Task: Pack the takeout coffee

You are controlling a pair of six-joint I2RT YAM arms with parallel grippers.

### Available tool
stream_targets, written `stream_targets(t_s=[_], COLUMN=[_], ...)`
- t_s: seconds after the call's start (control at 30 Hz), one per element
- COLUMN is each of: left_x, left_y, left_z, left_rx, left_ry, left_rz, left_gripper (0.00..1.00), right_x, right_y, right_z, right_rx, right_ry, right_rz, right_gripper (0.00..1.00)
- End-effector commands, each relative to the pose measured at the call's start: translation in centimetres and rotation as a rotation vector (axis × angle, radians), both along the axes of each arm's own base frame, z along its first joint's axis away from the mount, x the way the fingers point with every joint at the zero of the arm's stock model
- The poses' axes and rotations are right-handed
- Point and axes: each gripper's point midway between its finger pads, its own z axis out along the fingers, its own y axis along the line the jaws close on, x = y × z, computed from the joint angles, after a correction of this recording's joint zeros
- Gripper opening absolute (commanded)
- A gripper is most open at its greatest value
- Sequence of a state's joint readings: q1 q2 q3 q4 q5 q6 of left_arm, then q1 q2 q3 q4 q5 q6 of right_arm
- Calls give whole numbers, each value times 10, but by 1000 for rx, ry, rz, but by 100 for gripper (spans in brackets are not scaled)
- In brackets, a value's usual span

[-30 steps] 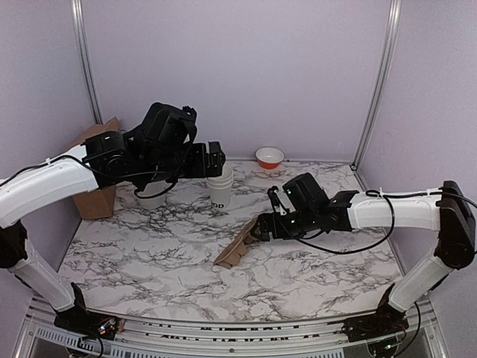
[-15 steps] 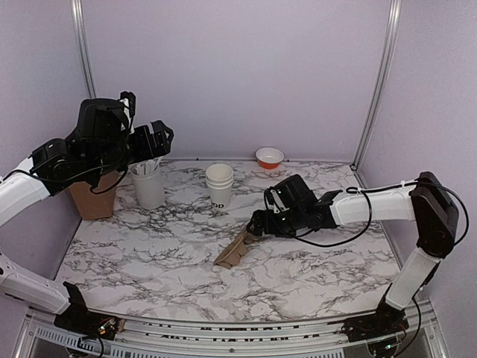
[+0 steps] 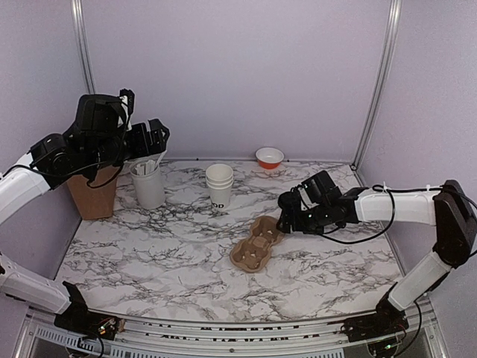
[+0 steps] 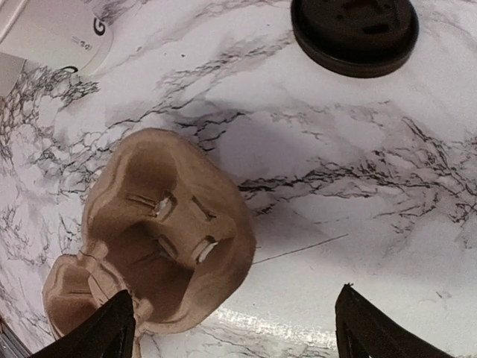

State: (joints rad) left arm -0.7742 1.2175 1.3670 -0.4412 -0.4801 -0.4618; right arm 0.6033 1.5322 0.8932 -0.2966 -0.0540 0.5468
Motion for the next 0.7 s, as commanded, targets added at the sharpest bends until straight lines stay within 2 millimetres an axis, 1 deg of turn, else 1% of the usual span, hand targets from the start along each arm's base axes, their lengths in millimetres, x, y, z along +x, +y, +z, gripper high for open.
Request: stream_targets(t_s=[0.0,0.07,0.13,0.17,0.3,0.4,0.47,0.53,0.67], left_x=[1,1,0,0,-3,-7,-9,-11,-13], left_y=[-10,-8,-5,-3,4,8,12,16,30], left_z=[10,14,17,18,22,21,20,20,18], left_rx=[-12,-15,-22,-27,-44,-36,-34,-28,-25], left_ry=[9,4,-2,-7,-17,-23,-29,-35,-41], left_rz=[-58,-54,-45,-36,-14,-20,-12,-3,40], left_gripper=[99,99,99,99,99,99,99,99,99], right_x=[-1,-7,-12,-13,-14,-13,-13,-22,-26], right_y=[39,58,72,77,92,103,107,116,118], right_z=[44,49,46,44,29,17,9,1,-14], right_rx=[-83,-134,-157,-164,-234,-261,-288,-313,-341], right_ry=[-153,-194,-207,-209,-225,-219,-208,-201,-166], right_rz=[199,309,401,442,564,632,663,707,718], right_gripper=[90,90,89,87,84,82,79,78,75])
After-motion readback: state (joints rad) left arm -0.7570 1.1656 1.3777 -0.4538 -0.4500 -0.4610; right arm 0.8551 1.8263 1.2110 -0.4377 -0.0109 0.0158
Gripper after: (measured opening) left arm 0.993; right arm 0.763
